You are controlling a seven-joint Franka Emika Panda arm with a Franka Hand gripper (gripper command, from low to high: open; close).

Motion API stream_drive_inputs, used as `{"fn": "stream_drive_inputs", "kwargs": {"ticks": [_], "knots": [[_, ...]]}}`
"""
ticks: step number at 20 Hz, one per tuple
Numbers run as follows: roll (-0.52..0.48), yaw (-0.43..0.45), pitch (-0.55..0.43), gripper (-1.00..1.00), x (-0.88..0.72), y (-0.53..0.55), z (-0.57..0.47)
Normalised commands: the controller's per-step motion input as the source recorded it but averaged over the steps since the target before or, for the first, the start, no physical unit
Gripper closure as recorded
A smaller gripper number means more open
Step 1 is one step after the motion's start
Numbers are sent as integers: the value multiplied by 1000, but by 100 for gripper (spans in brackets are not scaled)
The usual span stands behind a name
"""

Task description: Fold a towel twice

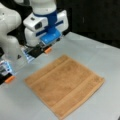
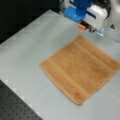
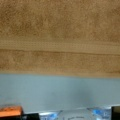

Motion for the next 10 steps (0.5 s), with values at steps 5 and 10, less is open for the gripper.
{"fn": "stream_drive_inputs", "kwargs": {"ticks": [5, 10], "knots": [[-179, -111, 250, -100, 582, 326, 26], [-119, -147, 251, -100, 579, 287, -19]]}}
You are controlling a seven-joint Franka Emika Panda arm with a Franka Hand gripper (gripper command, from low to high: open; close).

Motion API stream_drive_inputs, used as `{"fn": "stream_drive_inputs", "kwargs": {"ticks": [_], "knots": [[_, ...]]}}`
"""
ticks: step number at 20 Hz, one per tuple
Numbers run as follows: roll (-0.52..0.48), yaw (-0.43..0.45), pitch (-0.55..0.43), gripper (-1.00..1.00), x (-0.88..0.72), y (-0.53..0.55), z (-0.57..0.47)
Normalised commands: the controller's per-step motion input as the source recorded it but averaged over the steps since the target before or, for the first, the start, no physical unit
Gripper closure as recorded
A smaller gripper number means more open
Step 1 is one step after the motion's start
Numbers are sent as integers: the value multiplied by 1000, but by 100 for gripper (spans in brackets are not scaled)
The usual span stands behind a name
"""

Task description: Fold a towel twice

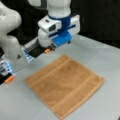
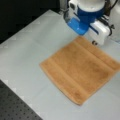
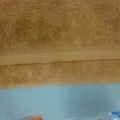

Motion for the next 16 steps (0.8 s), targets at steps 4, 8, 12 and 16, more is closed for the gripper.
{"fn": "stream_drive_inputs", "kwargs": {"ticks": [4, 8, 12, 16], "knots": [[-97, -178, 276, -100, 597, 220, -29], [-18, -236, 288, -100, 626, 198, 30], [-61, -296, 167, -100, 623, 275, -42], [-135, -340, 112, -100, 668, 338, -187]]}}
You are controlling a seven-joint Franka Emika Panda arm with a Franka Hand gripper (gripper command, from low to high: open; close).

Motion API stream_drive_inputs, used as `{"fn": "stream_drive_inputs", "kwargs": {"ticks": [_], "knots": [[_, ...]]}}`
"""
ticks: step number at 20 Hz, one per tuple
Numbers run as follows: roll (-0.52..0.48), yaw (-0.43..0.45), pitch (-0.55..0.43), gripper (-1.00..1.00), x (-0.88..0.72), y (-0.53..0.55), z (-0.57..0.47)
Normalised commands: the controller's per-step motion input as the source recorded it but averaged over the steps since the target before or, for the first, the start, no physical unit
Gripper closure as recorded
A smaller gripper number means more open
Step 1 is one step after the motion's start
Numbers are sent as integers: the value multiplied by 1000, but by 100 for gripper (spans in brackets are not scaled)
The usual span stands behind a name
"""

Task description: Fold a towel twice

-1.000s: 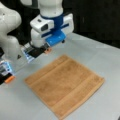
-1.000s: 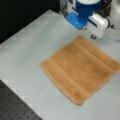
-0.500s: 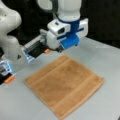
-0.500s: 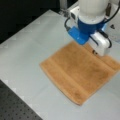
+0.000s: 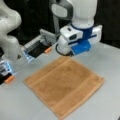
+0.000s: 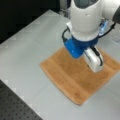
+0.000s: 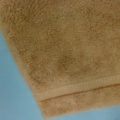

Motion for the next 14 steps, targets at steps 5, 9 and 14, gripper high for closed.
{"fn": "stream_drive_inputs", "kwargs": {"ticks": [5, 9, 14], "knots": [[-175, -306, 135, -100, 604, 299, -213], [-225, -216, 151, -100, 546, 264, -220], [-317, -107, 125, -100, 485, 177, -135]]}}
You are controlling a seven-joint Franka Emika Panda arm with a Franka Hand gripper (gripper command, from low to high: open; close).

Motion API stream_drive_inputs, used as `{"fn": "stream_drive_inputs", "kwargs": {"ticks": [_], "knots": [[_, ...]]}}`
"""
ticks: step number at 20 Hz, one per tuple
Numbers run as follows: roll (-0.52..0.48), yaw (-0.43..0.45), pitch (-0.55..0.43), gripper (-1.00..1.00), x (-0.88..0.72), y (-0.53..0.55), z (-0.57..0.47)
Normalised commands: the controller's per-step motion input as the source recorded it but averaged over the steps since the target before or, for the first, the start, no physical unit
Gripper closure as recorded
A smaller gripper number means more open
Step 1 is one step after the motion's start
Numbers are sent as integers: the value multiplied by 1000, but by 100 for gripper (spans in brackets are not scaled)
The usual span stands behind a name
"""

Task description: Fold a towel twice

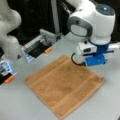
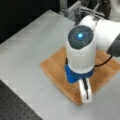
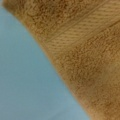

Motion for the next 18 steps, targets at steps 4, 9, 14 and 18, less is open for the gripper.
{"fn": "stream_drive_inputs", "kwargs": {"ticks": [4, 9, 14, 18], "knots": [[-387, -75, 78, -100, 477, 167, -155], [-415, -116, 79, -100, 448, 183, -82], [-461, -174, 94, -100, 440, 161, 2], [-416, -184, 122, -100, 483, 161, -7]]}}
